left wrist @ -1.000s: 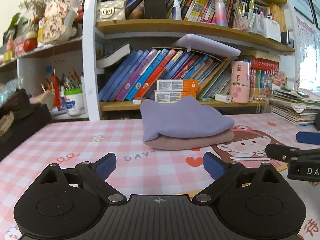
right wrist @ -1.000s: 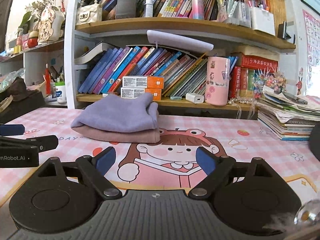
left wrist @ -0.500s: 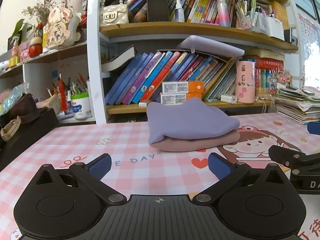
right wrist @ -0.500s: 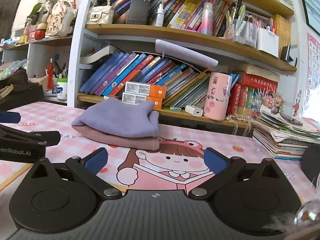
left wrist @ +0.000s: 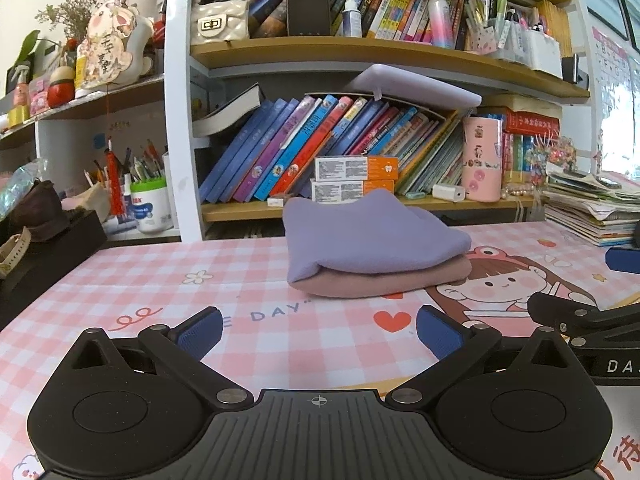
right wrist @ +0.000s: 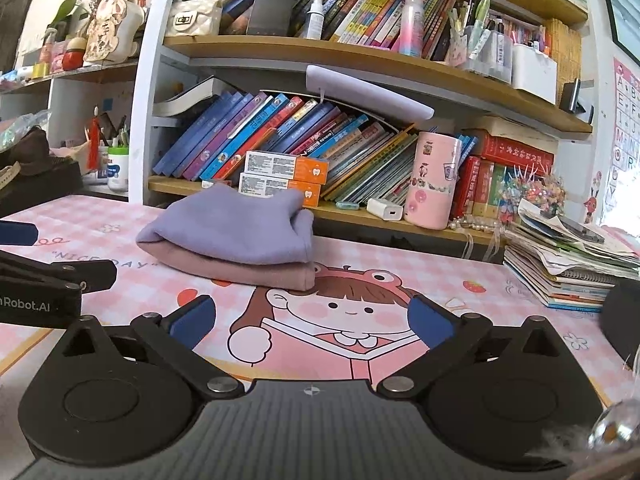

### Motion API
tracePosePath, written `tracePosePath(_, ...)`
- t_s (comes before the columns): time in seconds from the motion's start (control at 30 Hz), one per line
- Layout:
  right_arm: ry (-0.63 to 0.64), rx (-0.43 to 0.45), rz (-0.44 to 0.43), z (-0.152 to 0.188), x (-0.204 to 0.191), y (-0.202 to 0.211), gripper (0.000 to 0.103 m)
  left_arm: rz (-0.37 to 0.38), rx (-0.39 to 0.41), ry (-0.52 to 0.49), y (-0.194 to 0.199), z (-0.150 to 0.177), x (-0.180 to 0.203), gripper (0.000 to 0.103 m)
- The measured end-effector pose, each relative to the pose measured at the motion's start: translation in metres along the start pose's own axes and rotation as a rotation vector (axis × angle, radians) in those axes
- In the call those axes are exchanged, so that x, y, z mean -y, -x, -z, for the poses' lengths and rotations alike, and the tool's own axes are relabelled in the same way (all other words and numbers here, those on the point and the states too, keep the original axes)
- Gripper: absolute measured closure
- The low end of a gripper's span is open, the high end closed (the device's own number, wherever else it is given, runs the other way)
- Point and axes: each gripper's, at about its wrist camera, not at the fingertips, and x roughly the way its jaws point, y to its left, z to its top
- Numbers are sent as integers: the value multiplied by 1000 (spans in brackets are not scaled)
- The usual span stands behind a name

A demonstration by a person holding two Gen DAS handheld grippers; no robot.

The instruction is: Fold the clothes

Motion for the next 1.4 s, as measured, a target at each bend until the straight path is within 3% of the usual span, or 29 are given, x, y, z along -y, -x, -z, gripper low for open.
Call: tracePosePath(1.4, -34, -26, 1, 1, 6, -4, 0, -1, 7, 9, 1, -1, -2, 0)
